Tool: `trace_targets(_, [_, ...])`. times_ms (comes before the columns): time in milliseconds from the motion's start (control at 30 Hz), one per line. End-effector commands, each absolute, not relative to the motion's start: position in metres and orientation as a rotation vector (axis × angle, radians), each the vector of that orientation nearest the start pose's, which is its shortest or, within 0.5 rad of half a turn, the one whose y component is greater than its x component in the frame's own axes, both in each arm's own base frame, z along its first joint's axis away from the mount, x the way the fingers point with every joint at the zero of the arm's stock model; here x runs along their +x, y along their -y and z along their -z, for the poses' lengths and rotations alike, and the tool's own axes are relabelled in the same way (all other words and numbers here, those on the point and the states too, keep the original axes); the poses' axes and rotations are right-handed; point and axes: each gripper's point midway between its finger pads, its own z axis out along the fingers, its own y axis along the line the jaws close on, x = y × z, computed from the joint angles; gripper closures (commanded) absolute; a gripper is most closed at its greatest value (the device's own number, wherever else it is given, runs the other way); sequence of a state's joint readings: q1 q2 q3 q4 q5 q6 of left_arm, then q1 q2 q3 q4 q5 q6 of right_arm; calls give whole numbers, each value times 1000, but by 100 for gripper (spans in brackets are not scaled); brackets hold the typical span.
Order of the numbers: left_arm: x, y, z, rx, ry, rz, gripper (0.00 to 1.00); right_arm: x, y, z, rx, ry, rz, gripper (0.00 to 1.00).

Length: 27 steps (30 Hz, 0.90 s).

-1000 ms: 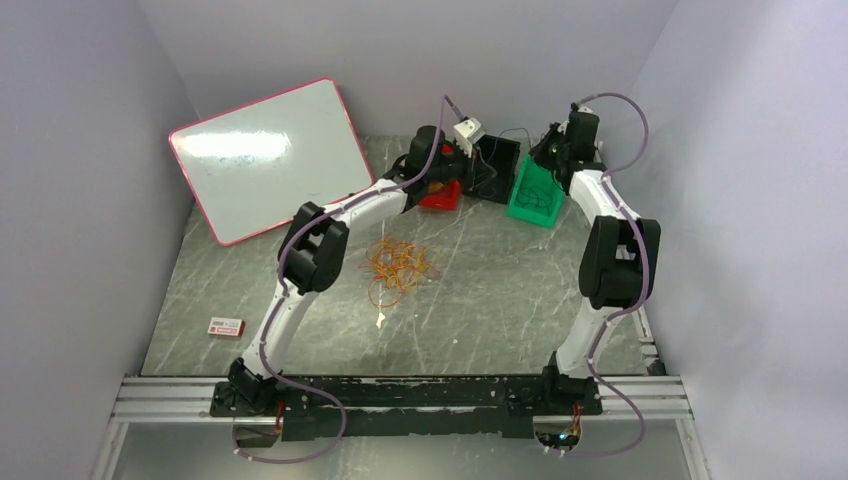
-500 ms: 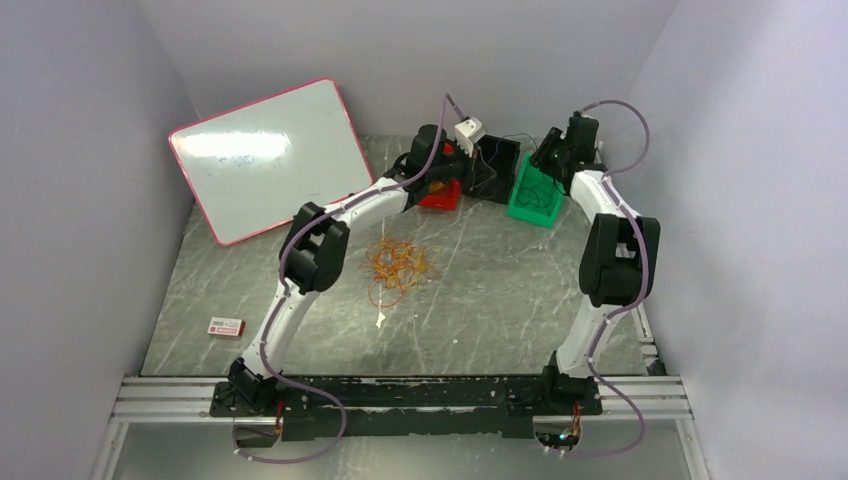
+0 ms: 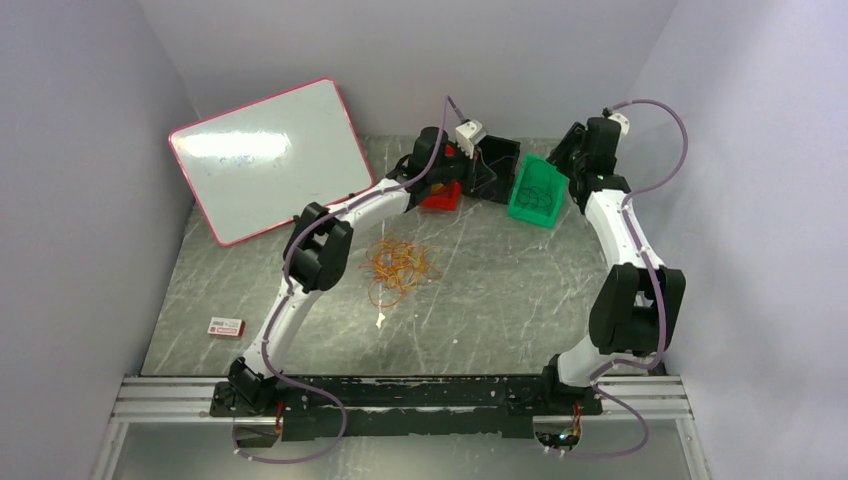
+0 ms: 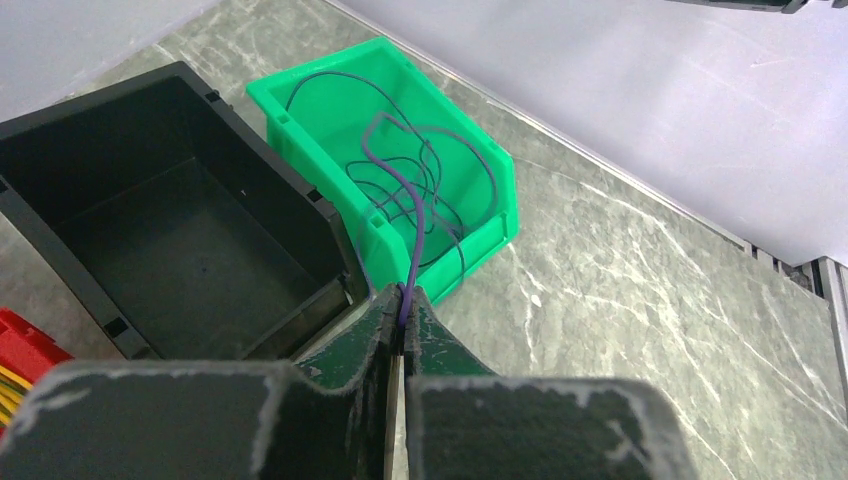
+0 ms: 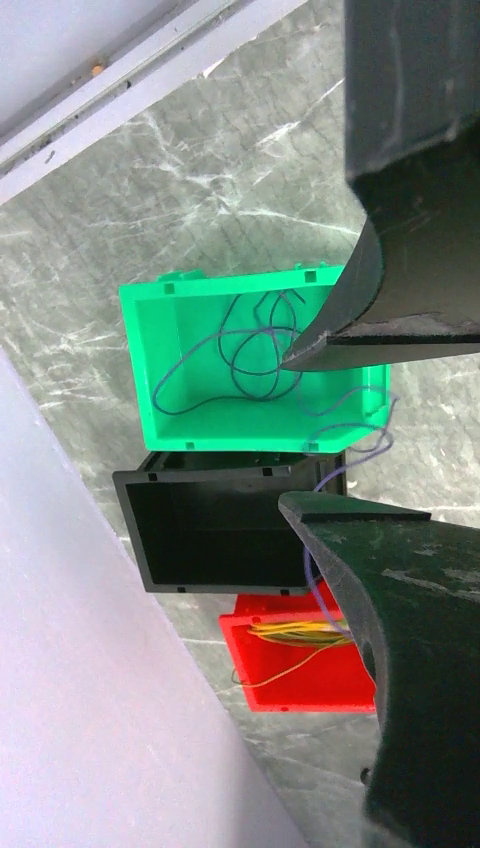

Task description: Untangle the cables

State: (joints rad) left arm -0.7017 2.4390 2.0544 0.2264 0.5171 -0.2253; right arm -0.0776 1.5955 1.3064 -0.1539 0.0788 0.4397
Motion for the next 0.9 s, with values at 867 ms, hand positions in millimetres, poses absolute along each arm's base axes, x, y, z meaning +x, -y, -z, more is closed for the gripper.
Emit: trace_targets(867, [464,513,-188,830,-1618,1100,93,465,-63,-181,118,-2272,-134,39])
